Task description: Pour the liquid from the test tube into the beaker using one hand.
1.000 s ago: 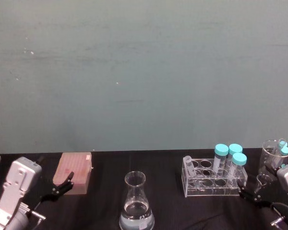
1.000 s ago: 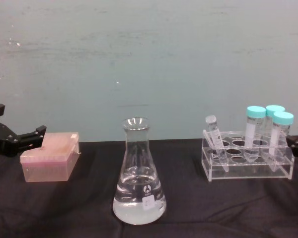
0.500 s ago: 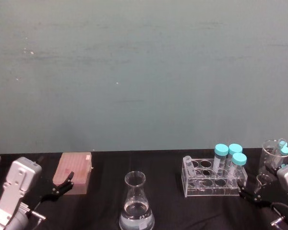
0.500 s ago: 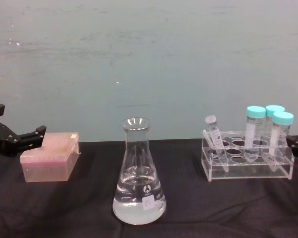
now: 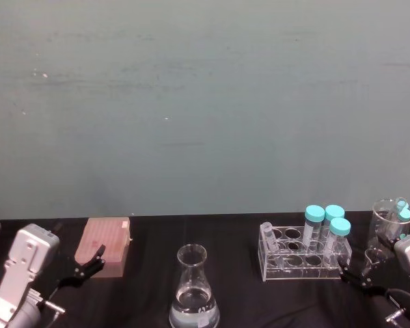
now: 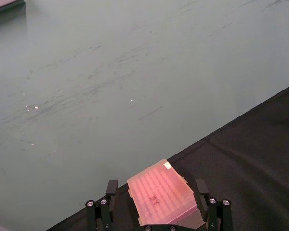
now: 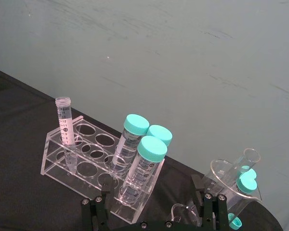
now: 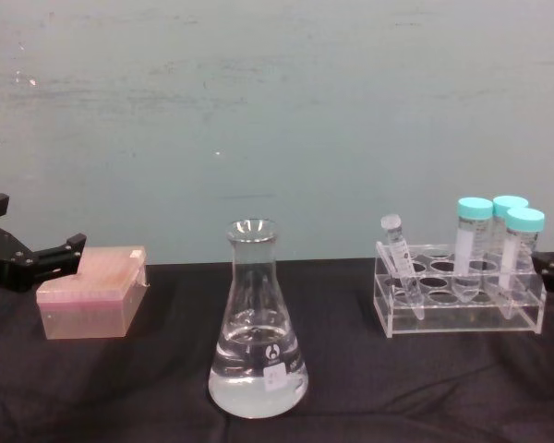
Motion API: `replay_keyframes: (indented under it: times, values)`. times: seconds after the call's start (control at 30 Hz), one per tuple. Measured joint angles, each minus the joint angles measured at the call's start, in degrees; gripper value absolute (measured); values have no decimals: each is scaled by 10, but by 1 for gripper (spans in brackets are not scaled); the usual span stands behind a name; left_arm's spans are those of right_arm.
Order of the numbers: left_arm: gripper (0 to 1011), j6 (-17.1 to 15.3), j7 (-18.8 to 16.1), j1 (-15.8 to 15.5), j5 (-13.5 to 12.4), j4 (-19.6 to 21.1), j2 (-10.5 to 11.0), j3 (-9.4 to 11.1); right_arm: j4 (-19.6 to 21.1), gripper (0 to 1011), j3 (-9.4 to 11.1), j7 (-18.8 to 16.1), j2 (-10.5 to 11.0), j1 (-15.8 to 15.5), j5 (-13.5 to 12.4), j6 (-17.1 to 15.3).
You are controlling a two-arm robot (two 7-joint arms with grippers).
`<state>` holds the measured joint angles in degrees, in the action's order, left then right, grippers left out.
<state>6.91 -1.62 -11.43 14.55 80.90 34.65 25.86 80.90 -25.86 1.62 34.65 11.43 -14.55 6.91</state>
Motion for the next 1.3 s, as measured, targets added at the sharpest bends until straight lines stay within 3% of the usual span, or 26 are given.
replay_keyframes:
  times: [1.0, 1.3]
  values:
    - [1000, 0, 0, 0, 0, 0, 0, 0, 0, 1003, 0, 0, 0, 0, 0, 0]
    - [1000, 0, 0, 0, 0, 0, 0, 0, -11, 1003, 1, -51, -6, 9, 2, 33]
